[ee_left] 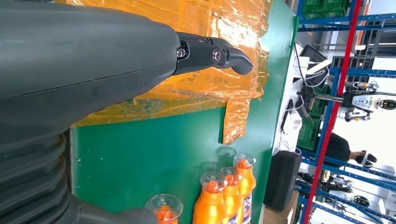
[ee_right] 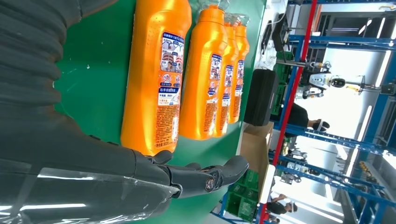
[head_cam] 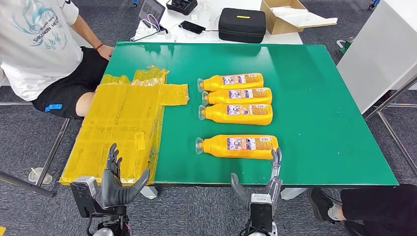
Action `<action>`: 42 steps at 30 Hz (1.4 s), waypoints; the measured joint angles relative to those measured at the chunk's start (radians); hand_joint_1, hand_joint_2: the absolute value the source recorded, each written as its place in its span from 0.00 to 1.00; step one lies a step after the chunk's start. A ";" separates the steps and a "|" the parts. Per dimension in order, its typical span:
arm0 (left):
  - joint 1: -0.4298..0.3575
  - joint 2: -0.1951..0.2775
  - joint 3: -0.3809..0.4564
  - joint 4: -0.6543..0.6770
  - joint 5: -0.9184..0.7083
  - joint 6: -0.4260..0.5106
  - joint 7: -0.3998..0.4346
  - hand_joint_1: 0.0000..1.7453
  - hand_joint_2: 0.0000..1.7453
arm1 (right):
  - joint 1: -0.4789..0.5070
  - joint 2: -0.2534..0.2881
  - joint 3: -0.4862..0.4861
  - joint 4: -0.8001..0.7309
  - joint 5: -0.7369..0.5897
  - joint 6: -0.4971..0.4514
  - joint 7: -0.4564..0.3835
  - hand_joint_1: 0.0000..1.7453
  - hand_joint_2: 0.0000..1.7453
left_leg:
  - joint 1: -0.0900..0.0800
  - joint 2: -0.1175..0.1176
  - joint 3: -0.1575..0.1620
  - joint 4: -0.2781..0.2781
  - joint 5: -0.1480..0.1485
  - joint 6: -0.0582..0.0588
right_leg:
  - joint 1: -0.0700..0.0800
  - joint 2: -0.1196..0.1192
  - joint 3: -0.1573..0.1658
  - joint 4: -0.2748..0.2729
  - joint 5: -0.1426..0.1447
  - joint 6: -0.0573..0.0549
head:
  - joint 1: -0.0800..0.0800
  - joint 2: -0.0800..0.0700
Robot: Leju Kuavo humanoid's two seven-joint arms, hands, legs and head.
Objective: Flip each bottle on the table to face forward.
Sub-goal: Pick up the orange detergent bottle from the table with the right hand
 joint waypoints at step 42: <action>-0.234 0.017 0.055 0.156 -0.100 0.017 -0.068 0.00 1.00 | -0.464 -0.238 0.093 0.279 0.466 0.665 0.488 0.00 1.00 | 0.000 -0.001 -0.001 0.000 0.004 0.002 | 0.000 0.000 0.000 0.000 0.003 0.003 | 0.000 0.000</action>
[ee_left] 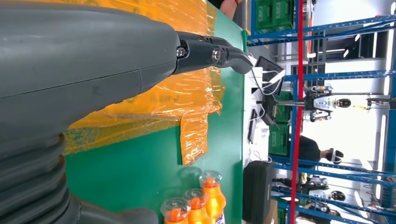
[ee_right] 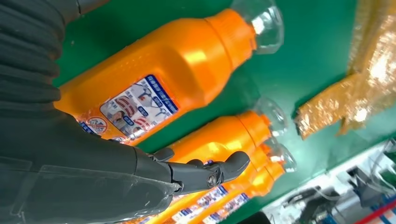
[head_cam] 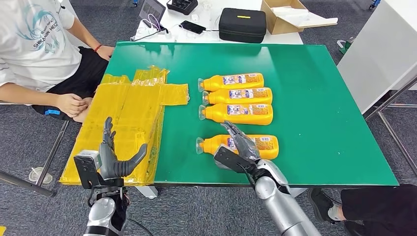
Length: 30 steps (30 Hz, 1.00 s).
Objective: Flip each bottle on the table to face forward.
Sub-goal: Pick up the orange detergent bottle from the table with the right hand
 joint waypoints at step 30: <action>-0.013 0.000 0.035 0.051 -0.005 -0.033 -0.003 0.00 1.00 | -0.129 -0.213 0.148 0.035 0.011 0.145 0.121 0.00 1.00 | 0.000 0.000 0.000 0.000 0.000 0.000 | 0.000 0.000 0.000 0.000 0.000 0.000 | 0.000 0.000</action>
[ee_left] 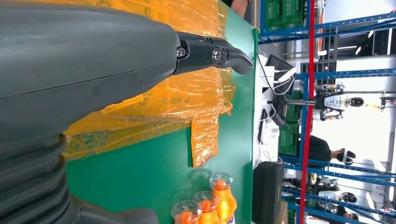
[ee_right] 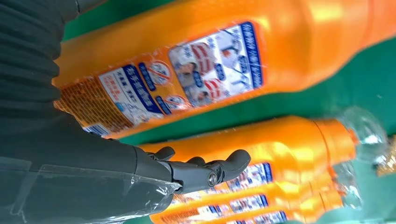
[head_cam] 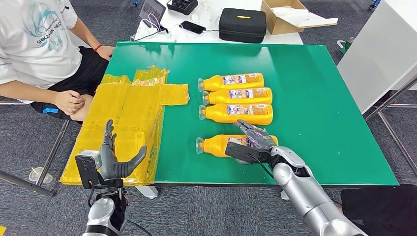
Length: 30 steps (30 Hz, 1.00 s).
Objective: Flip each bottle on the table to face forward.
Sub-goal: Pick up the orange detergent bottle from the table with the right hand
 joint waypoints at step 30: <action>-0.026 0.003 -0.002 0.051 -0.015 0.009 0.024 0.00 1.00 | -0.039 -0.138 0.088 0.069 -0.095 0.086 0.071 1.00 1.00 | 0.000 0.001 0.002 0.000 -0.001 0.000 | 0.000 0.001 0.001 0.000 0.000 0.000 | -0.001 0.000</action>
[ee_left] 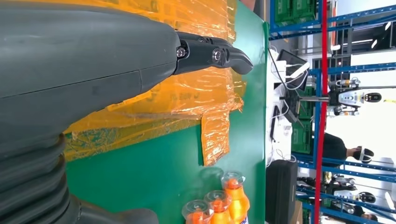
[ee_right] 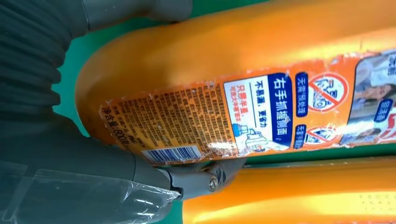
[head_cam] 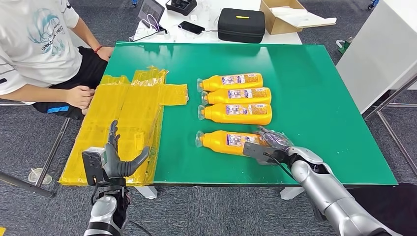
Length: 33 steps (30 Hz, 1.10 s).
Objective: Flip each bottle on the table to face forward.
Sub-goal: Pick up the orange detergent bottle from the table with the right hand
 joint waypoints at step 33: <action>0.034 -0.011 -0.012 -0.096 0.262 -0.101 0.063 0.00 1.00 | 0.378 0.425 -0.362 -0.377 -0.126 -0.766 -0.564 1.00 1.00 | 0.001 -0.001 -0.003 -0.001 0.000 0.000 | 0.000 0.000 -0.001 0.000 -0.001 0.000 | 0.001 0.000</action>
